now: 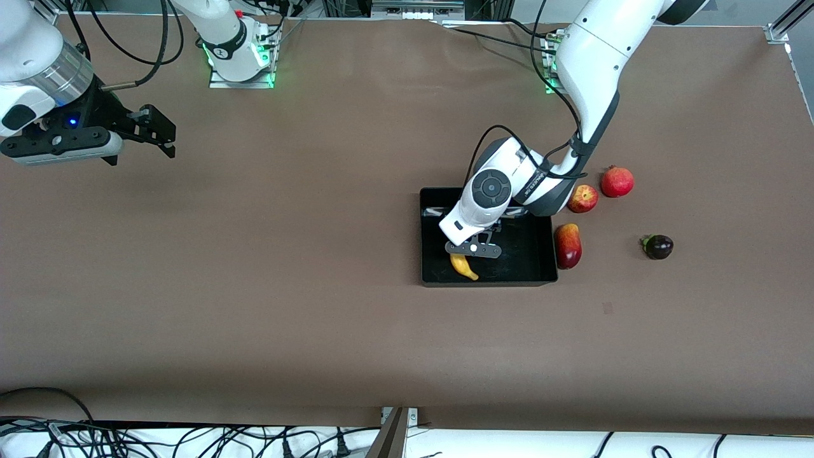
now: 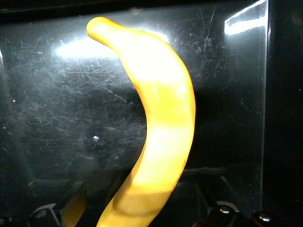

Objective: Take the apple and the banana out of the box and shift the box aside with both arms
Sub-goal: 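Lift the banana out with the left gripper while the right gripper advances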

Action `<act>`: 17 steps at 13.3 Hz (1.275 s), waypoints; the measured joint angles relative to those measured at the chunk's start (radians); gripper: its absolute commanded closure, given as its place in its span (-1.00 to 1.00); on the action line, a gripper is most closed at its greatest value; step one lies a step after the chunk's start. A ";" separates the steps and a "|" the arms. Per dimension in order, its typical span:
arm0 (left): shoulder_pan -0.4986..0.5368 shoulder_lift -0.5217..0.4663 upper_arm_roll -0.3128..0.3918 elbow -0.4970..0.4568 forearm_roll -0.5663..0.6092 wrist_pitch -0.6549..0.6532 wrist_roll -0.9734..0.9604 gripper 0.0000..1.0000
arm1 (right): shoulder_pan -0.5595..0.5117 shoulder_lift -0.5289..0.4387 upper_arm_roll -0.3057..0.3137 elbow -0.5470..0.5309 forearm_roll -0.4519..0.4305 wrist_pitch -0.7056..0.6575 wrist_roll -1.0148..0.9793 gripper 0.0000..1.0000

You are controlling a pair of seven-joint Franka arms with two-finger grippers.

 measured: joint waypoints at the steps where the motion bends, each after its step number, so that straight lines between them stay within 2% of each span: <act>1: 0.001 0.004 0.001 -0.001 0.000 0.001 -0.002 0.66 | 0.000 0.000 0.000 0.000 0.000 0.000 0.000 -1.00; 2: 0.003 0.006 0.002 -0.001 0.000 0.002 -0.002 1.00 | 0.000 0.000 0.000 0.000 0.000 0.000 0.000 -1.00; 7: 0.035 -0.006 0.007 0.017 0.000 -0.013 -0.002 1.00 | 0.000 0.000 0.000 0.000 0.000 0.000 0.000 -1.00; 13: 0.069 -0.056 0.008 0.193 0.000 -0.324 0.039 1.00 | 0.001 0.000 0.018 0.000 0.000 0.004 -0.001 -1.00; 17: 0.180 -0.061 0.013 0.286 0.002 -0.437 0.199 1.00 | 0.054 0.000 0.024 0.001 0.000 0.005 0.000 -1.00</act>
